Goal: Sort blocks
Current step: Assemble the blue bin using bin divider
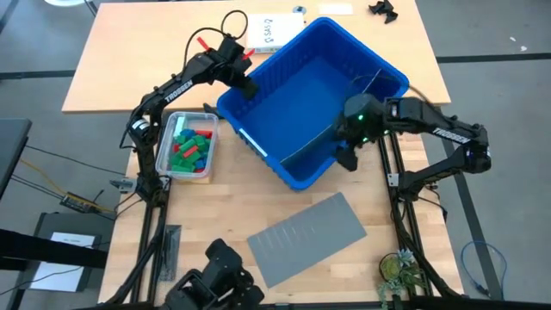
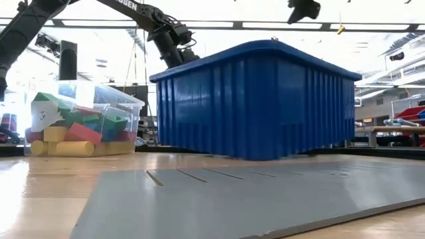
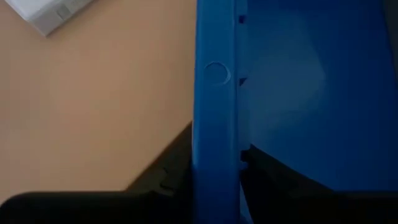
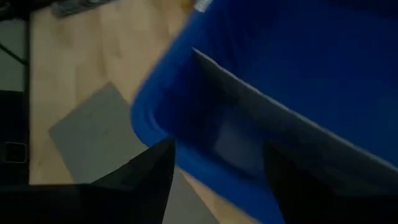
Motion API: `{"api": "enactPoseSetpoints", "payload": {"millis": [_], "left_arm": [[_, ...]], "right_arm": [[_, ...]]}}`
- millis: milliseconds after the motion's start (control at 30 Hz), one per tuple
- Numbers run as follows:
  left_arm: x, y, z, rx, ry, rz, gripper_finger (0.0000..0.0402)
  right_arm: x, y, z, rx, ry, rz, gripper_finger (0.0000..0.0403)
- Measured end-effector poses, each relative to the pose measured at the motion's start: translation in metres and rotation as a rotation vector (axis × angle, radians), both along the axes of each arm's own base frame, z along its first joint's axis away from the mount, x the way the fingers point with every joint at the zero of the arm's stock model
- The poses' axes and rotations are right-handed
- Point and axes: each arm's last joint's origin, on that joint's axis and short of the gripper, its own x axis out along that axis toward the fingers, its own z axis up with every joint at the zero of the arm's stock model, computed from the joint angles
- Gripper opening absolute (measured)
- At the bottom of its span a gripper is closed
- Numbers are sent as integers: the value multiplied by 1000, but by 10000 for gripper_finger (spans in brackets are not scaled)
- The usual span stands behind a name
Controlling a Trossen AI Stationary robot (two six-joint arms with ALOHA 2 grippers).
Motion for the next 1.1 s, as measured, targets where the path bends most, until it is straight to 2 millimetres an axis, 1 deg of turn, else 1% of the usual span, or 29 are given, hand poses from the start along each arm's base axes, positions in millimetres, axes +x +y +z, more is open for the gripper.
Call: {"api": "enactPoseSetpoints", "payload": {"millis": [100, 167, 333, 433, 533, 633, 700, 767, 833, 933, 1000, 1100], "left_arm": [[3, -7, -3, -24, 36, -38, 126], [3, -9, -4, -34, 49, -82, 136], [4, -10, 0, -18, 36, -169, 180], [2, -15, 15, -12, 39, -227, 207], [4, -26, 40, 21, 14, -303, 221], [11, -51, 63, 18, -14, -456, 224], [20, -74, 73, 26, 9, -562, 223], [29, -100, 78, 39, 70, -650, 223], [39, -125, 79, 65, 156, -681, 223], [47, -159, 73, 62, 304, -724, 223], [52, -179, 71, 45, 345, -775, 223], [60, -206, 68, 41, 355, -840, 223]], "right_arm": [[14, 9, -9, -11, -40, 19, 236], [22, 14, -17, -21, -35, 35, 234], [38, 22, -31, -34, -12, 59, 232], [43, 27, -35, -32, -1, 72, 233], [46, 35, -37, -14, 1, 85, 230], [49, 43, -41, 3, 16, 91, 224], [52, 50, -43, -1, 24, 90, 219], [57, 57, -49, -11, 46, 91, 214], [62, 62, -55, -19, 74, 81, 210], [68, 69, -63, -19, 103, 60, 204], [71, 74, -68, -14, 126, 57, 202], [74, 80, -73, -6, 141, 59, 200]]}}
